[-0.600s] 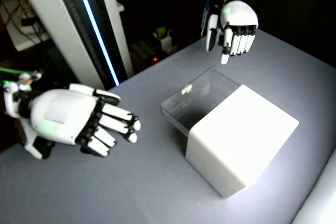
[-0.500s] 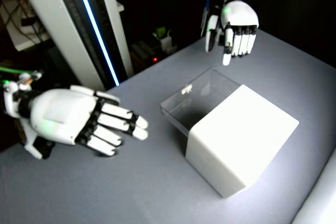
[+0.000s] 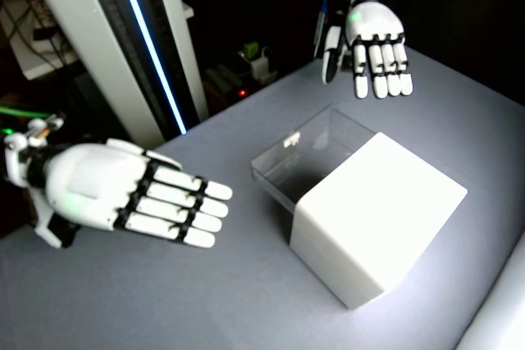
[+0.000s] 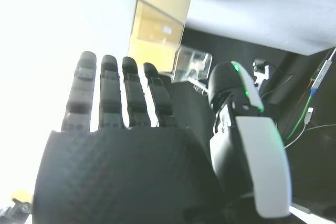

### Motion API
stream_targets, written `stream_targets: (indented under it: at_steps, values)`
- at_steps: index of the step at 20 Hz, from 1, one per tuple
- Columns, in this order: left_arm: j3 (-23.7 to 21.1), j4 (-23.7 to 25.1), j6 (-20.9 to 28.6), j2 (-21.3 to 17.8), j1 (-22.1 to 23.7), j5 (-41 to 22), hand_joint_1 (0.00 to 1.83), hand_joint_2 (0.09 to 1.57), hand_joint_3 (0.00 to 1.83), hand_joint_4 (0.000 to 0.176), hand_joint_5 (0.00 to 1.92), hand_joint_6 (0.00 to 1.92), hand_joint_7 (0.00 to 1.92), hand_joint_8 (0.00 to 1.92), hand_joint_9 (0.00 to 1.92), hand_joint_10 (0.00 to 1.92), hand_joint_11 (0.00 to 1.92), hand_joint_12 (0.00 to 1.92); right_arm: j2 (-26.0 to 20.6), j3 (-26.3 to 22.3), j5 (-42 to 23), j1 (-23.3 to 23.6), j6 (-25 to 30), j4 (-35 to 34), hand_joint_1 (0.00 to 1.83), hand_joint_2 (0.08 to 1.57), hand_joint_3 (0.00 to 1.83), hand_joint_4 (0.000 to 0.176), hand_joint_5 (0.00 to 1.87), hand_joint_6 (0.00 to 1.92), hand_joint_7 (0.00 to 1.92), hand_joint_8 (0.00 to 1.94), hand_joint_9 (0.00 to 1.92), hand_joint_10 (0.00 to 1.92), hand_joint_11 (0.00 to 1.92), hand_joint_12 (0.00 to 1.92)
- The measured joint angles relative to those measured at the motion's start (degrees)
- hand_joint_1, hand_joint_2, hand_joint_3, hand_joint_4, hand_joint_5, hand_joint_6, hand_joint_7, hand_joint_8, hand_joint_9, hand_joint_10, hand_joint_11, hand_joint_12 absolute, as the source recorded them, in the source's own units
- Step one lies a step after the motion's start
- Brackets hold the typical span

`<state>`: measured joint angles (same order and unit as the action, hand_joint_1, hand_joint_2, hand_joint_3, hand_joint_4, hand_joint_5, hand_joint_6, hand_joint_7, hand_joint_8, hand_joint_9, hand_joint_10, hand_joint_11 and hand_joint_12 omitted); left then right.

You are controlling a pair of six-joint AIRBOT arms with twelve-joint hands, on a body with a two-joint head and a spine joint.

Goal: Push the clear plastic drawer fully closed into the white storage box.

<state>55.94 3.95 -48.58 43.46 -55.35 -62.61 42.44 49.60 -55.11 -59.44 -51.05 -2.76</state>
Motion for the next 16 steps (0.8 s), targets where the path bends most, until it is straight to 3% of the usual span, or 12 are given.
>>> stream_targets:
  at_steps: [5, 7, 8, 11, 12, 15, 16]
  values:
    - [0.00, -0.52, -0.02, 0.00, -0.07, -0.04, 0.09, 1.32, 0.01, 0.066, 0.00, 0.00, 0.00, 0.00, 0.00, 0.00, 0.00, 0.00, 0.79, -0.04, 0.09, -0.76, 3.45, 1.75, 0.16, 1.38, 0.01, 0.000, 0.00, 0.00, 0.00, 0.00, 0.00, 0.00, 0.00, 0.00]
    - [0.00, -0.52, -0.02, 0.00, -0.07, -0.02, 0.09, 1.32, 0.01, 0.055, 0.00, 0.00, 0.00, 0.00, 0.00, 0.00, 0.00, 0.00, 1.88, 0.68, 0.17, -0.76, 5.40, 3.52, 0.15, 1.38, 0.01, 0.000, 0.00, 0.00, 0.00, 0.00, 0.00, 0.00, 0.00, 0.00]
    - [0.00, -0.52, -0.02, 0.00, -0.07, -0.02, 0.11, 1.32, 0.00, 0.063, 0.00, 0.00, 0.00, 0.00, 0.00, 0.00, 0.00, 0.00, 2.60, 0.94, 0.52, -0.76, 6.60, 3.96, 0.12, 1.37, 0.00, 0.000, 0.00, 0.00, 0.00, 0.00, 0.00, 0.00, 0.00, 0.00]
    - [0.00, -0.72, -0.04, 0.00, -0.07, -0.04, 0.10, 1.31, 0.00, 0.059, 0.00, 0.00, 0.00, 0.00, 0.00, 0.00, 0.00, 0.00, 4.15, 1.99, 1.16, -0.76, 9.35, 5.53, 0.11, 1.37, 0.00, 0.000, 0.00, 0.00, 0.04, 0.01, 0.05, 0.02, 0.05, 0.03]
    - [0.00, -0.74, -0.04, 0.00, -0.07, -0.15, 0.10, 1.31, 0.00, 0.063, 0.00, 0.00, 0.00, 0.00, 0.00, 0.00, 0.00, 0.00, 4.52, 2.19, 1.31, -0.76, 10.01, 5.70, 0.13, 1.37, 0.00, 0.000, 0.03, 0.00, 0.09, 0.00, 0.11, 0.00, 0.01, 0.28]
    - [0.00, -0.79, -0.07, 0.00, -0.07, -0.33, 0.11, 1.32, 0.00, 0.060, 0.00, 0.00, 0.00, 0.00, 0.00, 0.00, 0.00, 0.00, 5.51, 2.73, 1.60, -0.31, 11.39, 7.69, 0.12, 1.37, 0.00, 0.000, 0.03, 0.01, 0.11, 0.00, 0.16, 0.01, 0.00, 0.57]
    - [0.00, -0.90, -0.07, 0.00, -0.07, -0.39, 0.11, 1.32, 0.00, 0.060, 0.00, 0.00, 0.00, 0.00, 0.00, 0.00, 0.00, 0.00, 6.10, 3.15, 1.81, 0.37, 12.81, 8.52, 0.09, 1.38, 0.01, 0.000, 0.04, 0.01, 0.11, 0.00, 0.16, 0.01, 0.00, 0.58]
